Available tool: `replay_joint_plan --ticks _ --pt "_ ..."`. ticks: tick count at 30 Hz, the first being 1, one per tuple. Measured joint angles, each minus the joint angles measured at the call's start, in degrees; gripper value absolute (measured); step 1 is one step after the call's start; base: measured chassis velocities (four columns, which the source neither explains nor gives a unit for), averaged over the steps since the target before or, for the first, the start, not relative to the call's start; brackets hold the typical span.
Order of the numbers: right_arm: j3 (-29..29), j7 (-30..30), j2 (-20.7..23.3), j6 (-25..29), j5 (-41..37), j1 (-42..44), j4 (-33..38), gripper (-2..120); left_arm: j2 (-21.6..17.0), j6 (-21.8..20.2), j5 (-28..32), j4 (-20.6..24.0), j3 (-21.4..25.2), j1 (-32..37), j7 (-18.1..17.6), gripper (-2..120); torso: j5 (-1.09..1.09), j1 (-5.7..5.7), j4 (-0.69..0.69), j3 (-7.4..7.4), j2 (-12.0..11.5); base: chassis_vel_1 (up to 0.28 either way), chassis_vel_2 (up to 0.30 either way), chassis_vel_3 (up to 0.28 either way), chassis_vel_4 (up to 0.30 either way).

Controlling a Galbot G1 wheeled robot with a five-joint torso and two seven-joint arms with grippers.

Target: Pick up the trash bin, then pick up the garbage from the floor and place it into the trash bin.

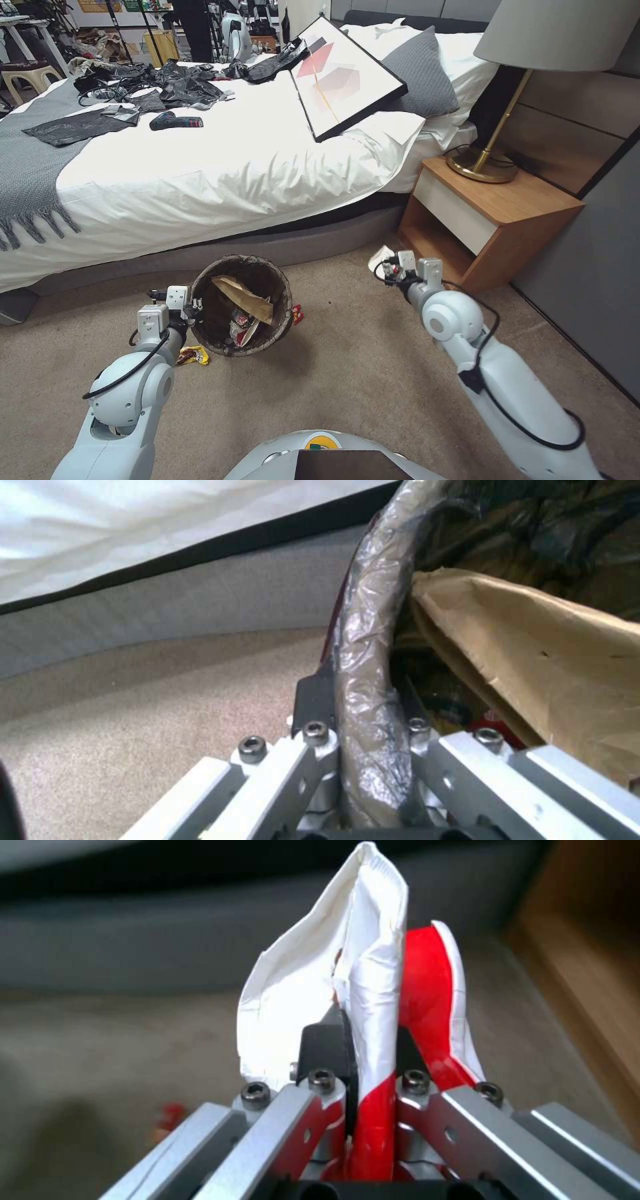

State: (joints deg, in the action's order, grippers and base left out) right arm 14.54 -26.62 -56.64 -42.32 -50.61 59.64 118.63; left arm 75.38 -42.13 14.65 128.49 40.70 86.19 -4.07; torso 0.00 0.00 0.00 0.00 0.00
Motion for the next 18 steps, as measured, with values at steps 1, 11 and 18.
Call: replay_joint_plan --ticks 1,11,18 --pt "-0.56 -0.77 1.27 0.00 -3.15 -0.94 2.55 0 0.03 0.00 -0.14 0.00 -0.05 0.00 -0.02 3 0.01 0.00 0.00 0.00 0.00 0.000 0.000 0.000 0.000" --pt "-4.81 -1.77 5.88 0.03 -16.65 -9.31 11.26 0 0.63 0.00 -1.07 -0.54 -0.70 -0.26 -0.05 3 0.01 0.00 0.00 0.00 0.00 0.000 0.000 0.000 0.000" --pt "-11.13 1.24 5.95 0.10 -24.22 -21.66 12.61 0 0.81 0.00 -1.41 -1.06 -1.04 -0.56 -0.06 3 0.00 0.00 0.01 0.00 0.00 0.000 0.000 0.000 0.000"
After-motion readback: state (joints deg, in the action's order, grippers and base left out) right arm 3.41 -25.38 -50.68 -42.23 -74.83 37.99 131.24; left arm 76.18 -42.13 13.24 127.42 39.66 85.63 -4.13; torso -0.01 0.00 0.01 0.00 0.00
